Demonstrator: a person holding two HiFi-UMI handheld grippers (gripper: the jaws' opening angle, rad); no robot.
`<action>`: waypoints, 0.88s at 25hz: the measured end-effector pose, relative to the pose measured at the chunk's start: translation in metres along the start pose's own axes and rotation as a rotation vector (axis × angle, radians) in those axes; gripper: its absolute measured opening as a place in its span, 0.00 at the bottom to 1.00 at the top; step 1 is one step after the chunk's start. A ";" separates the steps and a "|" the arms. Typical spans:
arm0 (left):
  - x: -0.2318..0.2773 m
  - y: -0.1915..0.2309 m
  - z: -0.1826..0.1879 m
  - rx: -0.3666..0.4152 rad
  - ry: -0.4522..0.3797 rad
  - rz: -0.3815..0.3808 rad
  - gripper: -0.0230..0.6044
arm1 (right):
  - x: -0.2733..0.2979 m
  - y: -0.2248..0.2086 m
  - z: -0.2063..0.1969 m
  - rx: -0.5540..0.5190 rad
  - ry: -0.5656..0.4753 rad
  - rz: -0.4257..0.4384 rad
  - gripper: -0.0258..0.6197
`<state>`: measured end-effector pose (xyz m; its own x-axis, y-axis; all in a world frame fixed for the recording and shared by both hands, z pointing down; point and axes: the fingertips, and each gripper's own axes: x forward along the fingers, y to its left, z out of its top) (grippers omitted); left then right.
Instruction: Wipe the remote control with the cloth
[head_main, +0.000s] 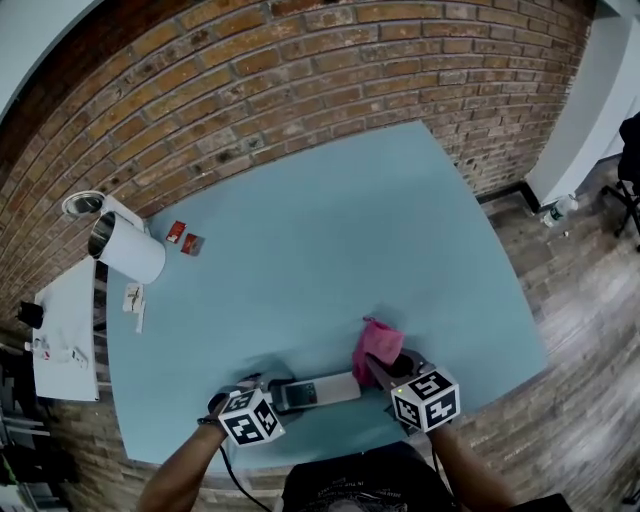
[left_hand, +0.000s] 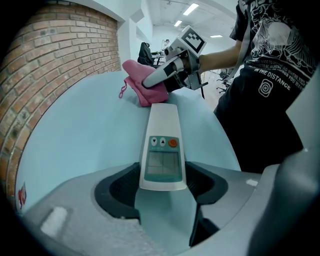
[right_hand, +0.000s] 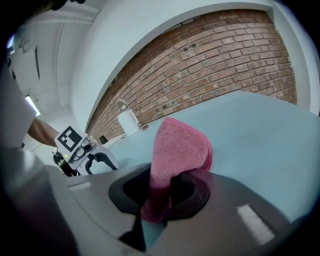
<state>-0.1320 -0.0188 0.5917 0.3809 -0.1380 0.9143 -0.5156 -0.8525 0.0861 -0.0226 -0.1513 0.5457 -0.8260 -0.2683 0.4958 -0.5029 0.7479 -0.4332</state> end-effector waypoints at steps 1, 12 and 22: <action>0.000 0.001 0.000 0.001 0.000 -0.001 0.50 | 0.001 0.000 0.000 -0.010 0.002 0.001 0.14; 0.002 0.002 -0.003 -0.019 0.004 0.002 0.50 | -0.002 0.008 -0.010 -0.026 0.028 -0.066 0.14; 0.003 0.004 -0.001 -0.014 0.078 -0.002 0.50 | -0.024 0.017 -0.027 0.031 -0.019 -0.167 0.14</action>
<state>-0.1337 -0.0223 0.5947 0.3213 -0.0960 0.9421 -0.5259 -0.8455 0.0932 -0.0046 -0.1157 0.5467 -0.7349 -0.3986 0.5487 -0.6407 0.6732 -0.3692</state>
